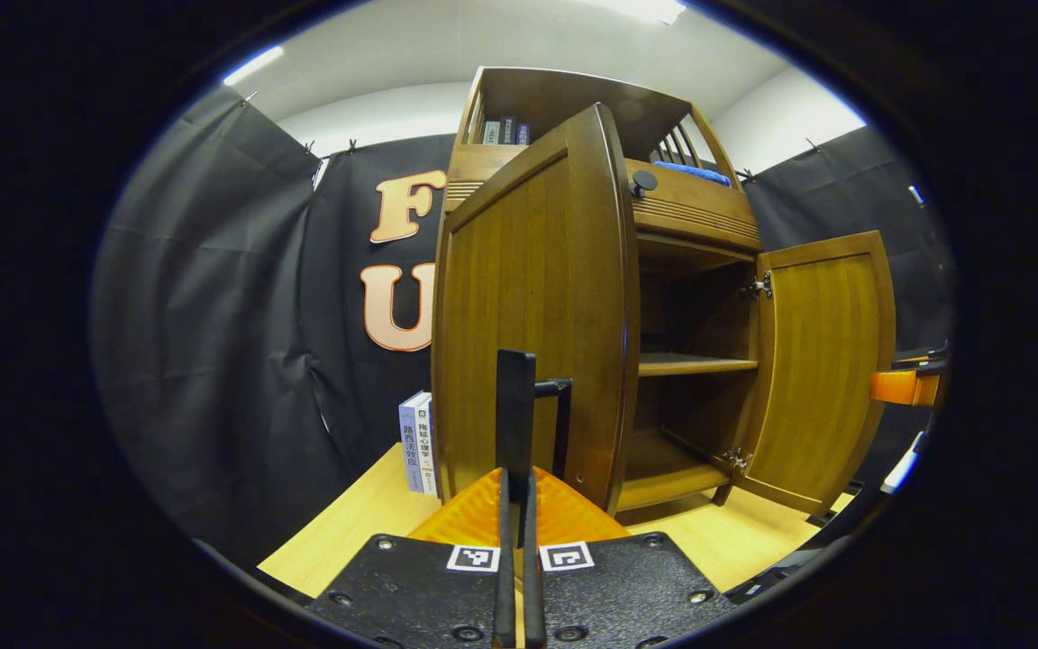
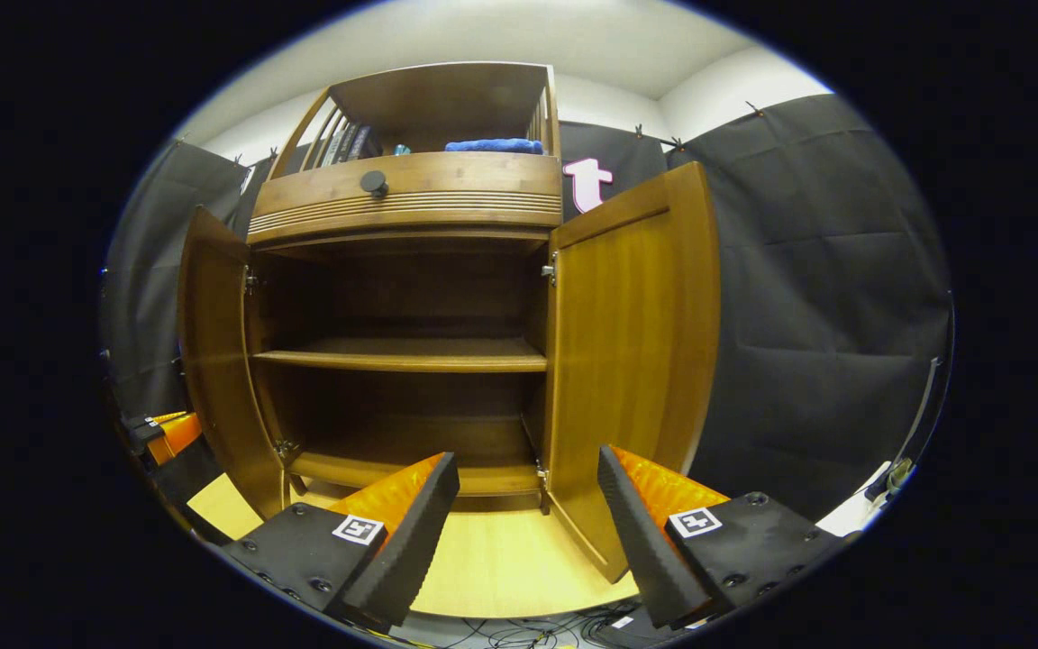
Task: Open the right door of the double-door shoe cabinet with the right hand, and open the left door with the left hand.
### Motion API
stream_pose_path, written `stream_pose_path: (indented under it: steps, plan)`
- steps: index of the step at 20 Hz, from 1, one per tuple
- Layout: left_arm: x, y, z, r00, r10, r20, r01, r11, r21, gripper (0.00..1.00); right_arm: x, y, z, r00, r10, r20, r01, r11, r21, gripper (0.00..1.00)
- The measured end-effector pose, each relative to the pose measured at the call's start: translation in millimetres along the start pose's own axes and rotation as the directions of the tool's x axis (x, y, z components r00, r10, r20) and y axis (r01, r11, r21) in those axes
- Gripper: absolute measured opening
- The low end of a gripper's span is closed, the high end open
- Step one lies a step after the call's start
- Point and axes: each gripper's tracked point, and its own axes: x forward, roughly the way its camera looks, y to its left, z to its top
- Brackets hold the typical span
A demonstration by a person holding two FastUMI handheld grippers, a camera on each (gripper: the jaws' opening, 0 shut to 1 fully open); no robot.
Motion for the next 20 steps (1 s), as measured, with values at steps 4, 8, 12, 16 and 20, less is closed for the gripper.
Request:
stream_pose_path:
  steps: [4, 8, 12, 16, 20]
  plan:
    - [-15, 29, 6, 1.000, 0.013, -0.003, -0.013, 1.000, 0.012, 0.02, -5, 29, -3, 1.000, 0.015, -0.001, -0.015, 1.000, -0.012, 0.94]
    - [-17, 56, 1, 1.000, -0.002, -0.017, 0.003, 1.000, 0.016, 0.00, -6, 59, -5, 1.000, 0.024, -0.001, -0.024, 1.000, -0.008, 0.94]
    - [-16, 85, 3, 1.000, 0.017, -0.019, -0.017, 1.000, 0.019, 0.02, -8, 88, -8, 1.000, 0.028, 0.003, -0.028, 1.000, -0.005, 0.94]
    - [-13, 85, 4, 0.999, -0.029, -0.022, 0.030, 0.999, 0.023, 0.00, -7, 107, -9, 1.000, 0.022, 0.006, -0.021, 1.000, -0.008, 0.94]
    - [-13, 91, 2, 0.999, -0.049, -0.017, 0.049, 0.999, 0.011, 0.01, -13, 120, -12, 1.000, 0.017, 0.002, -0.017, 1.000, -0.004, 0.94]
